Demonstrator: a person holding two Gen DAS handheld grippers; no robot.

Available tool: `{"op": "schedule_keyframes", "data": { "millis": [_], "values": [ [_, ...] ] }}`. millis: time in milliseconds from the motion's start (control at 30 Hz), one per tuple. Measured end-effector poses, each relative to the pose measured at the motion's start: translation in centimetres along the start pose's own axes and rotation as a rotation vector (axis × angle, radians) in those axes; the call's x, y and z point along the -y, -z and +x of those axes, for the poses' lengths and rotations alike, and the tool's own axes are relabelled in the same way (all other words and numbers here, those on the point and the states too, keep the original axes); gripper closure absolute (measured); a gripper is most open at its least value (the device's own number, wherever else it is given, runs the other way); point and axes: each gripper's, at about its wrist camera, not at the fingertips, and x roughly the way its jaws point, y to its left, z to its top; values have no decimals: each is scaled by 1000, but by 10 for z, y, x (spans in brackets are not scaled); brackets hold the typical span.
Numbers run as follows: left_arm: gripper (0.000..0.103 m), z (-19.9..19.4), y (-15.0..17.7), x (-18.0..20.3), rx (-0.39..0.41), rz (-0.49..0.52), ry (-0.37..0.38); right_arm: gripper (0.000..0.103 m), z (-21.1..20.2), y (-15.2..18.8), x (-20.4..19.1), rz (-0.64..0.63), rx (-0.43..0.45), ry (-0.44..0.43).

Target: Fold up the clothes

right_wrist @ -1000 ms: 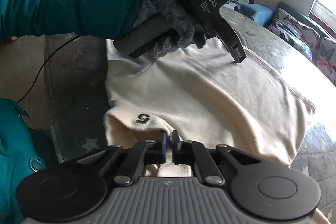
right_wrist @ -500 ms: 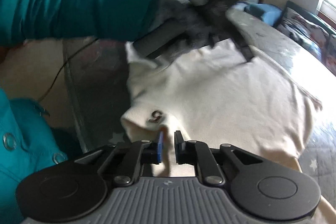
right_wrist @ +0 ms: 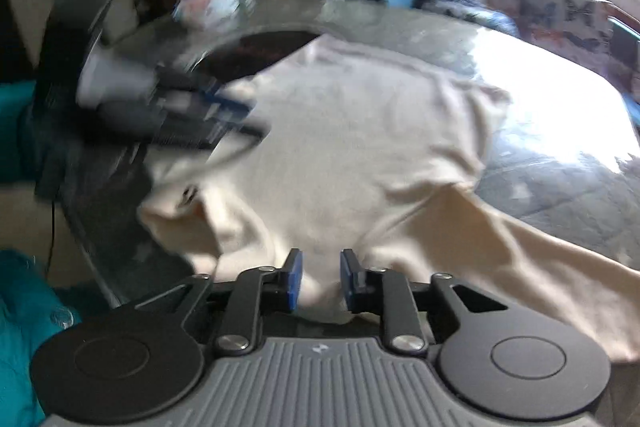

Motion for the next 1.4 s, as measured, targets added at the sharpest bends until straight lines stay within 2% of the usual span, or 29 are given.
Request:
{"op": "schedule_keyframes", "data": {
  "millis": [133,367,400,433,467,667,833,1000,1167,1333,1400],
  "values": [
    [65,-9,9,14,24,67,-1,80,-5,-6,27,73,57,99],
    [64,-19,14,19,21,116,-1,79,9,14,76,222,61,231],
    [64,-21,10,19,32,114,5,76,6,18,79,232,69,244],
    [63,-23,6,20,43,111,10,69,2,20,81,241,77,257],
    [63,-25,2,21,56,108,19,66,-1,23,84,249,85,270],
    [63,-19,-22,57,113,133,133,62,-18,48,104,330,106,356],
    [63,-1,-25,91,97,173,213,62,-30,67,121,399,119,426],
    [64,9,-17,111,53,190,243,62,-42,79,139,451,127,503],
    [64,10,-13,113,54,205,244,62,-50,83,156,519,159,575],
    [63,10,-13,114,53,204,241,64,-47,91,169,576,164,588],
    [63,8,-15,111,57,194,237,82,-45,90,169,583,173,583]
  ]
}}
